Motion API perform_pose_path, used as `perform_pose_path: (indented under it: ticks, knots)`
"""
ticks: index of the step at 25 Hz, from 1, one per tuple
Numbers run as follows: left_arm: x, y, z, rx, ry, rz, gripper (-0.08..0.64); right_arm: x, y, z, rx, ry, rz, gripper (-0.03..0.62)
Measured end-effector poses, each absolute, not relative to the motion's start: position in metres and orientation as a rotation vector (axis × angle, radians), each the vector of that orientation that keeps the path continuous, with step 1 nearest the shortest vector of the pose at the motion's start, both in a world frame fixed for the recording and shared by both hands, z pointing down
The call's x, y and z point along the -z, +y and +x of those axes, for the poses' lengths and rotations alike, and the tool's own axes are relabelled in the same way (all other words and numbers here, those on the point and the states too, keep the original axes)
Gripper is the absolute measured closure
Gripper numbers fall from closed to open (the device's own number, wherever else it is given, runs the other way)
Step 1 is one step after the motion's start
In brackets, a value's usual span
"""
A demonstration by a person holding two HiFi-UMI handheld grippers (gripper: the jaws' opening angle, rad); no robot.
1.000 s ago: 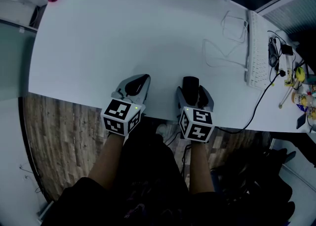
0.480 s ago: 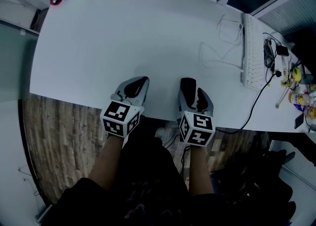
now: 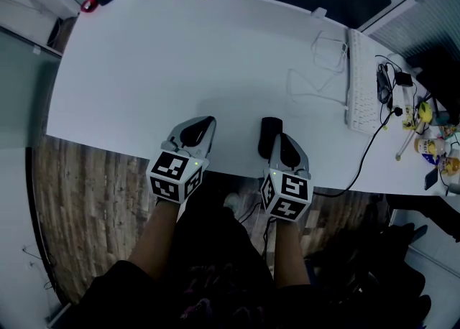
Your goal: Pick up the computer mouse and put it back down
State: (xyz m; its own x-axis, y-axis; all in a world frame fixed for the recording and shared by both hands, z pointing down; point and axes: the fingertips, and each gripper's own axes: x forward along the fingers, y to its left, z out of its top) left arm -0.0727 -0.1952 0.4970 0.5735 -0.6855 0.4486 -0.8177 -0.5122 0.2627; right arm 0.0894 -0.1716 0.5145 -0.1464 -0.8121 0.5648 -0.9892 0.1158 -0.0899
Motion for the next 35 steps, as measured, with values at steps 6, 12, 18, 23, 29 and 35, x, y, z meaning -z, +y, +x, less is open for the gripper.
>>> perform_pose_path:
  ticks: [6,12,18,23,29,35]
  knots:
    - [-0.482,-0.188,-0.076,-0.381,-1.226,2.379,0.560,-0.497,-0.166,0.086,-0.607,-2.052,1.760,0.581]
    - [-0.462,-0.180,-0.079,-0.356,-1.251,2.409,0.560,-0.474,-0.158,0.084,-0.568,-2.086,1.781,0.582]
    - [-0.442,-0.169,-0.079,-0.331,-1.272,2.440,0.560,-0.452,-0.149,0.083,-0.525,-2.120,1.806,0.583]
    - [-0.423,-0.161,-0.081,-0.308,-1.296,2.468,0.560,-0.434,-0.144,0.081,-0.488,-2.154,1.817,0.583]
    - [-0.400,-0.152,-0.084,-0.282,-1.322,2.495,0.560,-0.411,-0.135,0.081,-0.450,-2.189,1.834,0.583]
    - [-0.378,-0.145,-0.083,-0.253,-1.341,2.534,0.560,-0.387,-0.128,0.085,-0.410,-2.226,1.867,0.583]
